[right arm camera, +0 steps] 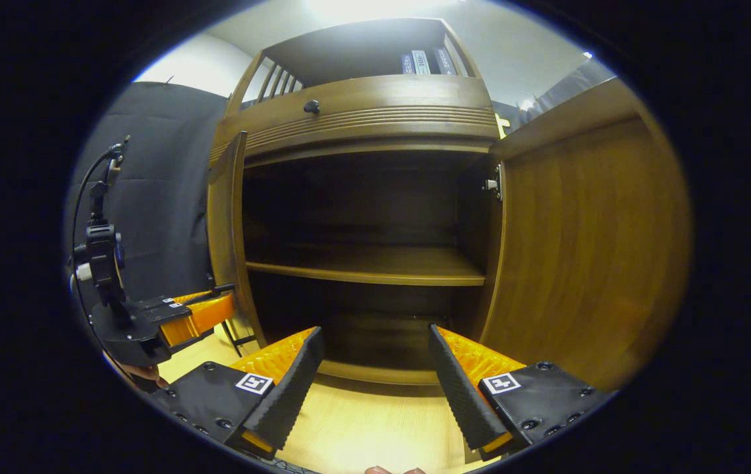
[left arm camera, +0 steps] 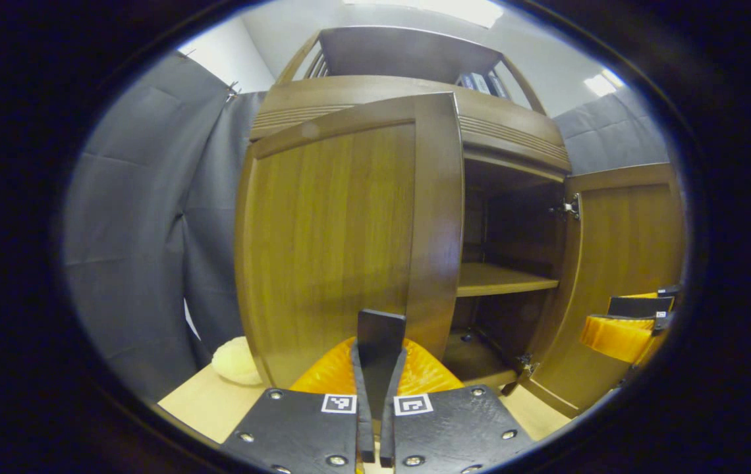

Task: Open the right door of the double-door shoe cabinet with the right hand, and open the left door with the left hand.

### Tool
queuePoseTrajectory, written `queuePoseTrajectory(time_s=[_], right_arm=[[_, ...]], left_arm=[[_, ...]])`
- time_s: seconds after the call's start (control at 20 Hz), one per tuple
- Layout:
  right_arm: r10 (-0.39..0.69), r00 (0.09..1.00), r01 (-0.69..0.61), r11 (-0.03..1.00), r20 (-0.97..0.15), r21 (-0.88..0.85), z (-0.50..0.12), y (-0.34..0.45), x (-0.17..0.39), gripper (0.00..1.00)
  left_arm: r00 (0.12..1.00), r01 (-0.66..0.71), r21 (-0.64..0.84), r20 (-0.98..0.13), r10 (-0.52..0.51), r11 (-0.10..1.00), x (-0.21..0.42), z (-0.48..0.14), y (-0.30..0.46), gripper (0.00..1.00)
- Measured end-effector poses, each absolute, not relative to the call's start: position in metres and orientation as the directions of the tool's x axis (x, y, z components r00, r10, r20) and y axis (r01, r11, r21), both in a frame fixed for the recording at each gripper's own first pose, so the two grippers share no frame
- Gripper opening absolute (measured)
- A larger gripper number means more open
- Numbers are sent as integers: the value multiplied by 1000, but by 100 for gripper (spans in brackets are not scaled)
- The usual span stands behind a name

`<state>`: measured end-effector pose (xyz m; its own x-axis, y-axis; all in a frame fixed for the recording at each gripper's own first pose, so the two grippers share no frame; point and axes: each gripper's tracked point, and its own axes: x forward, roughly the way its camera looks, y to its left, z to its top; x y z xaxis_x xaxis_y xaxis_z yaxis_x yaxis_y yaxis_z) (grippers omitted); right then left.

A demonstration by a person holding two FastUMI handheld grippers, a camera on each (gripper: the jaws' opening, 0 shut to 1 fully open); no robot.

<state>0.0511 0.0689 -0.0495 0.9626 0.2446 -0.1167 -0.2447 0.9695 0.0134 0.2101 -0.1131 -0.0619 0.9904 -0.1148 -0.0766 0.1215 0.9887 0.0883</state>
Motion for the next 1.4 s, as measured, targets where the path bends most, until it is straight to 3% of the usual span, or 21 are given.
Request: queuePoseTrajectory(time_s=[0.8,1.15,1.4], right_arm=[[218,971,-219,976,-96,0,-48,71,16,97],[234,966,-237,971,-114,-16,-49,81,8,100],[217,967,-224,974,-138,-39,-50,81,6,97]], left_arm=[[995,103,50,-2,-103,993,130,-46,6,5],[983,184,20,11,-184,983,117,-29,78,4],[973,229,79,-28,-227,970,129,-25,111,3]])
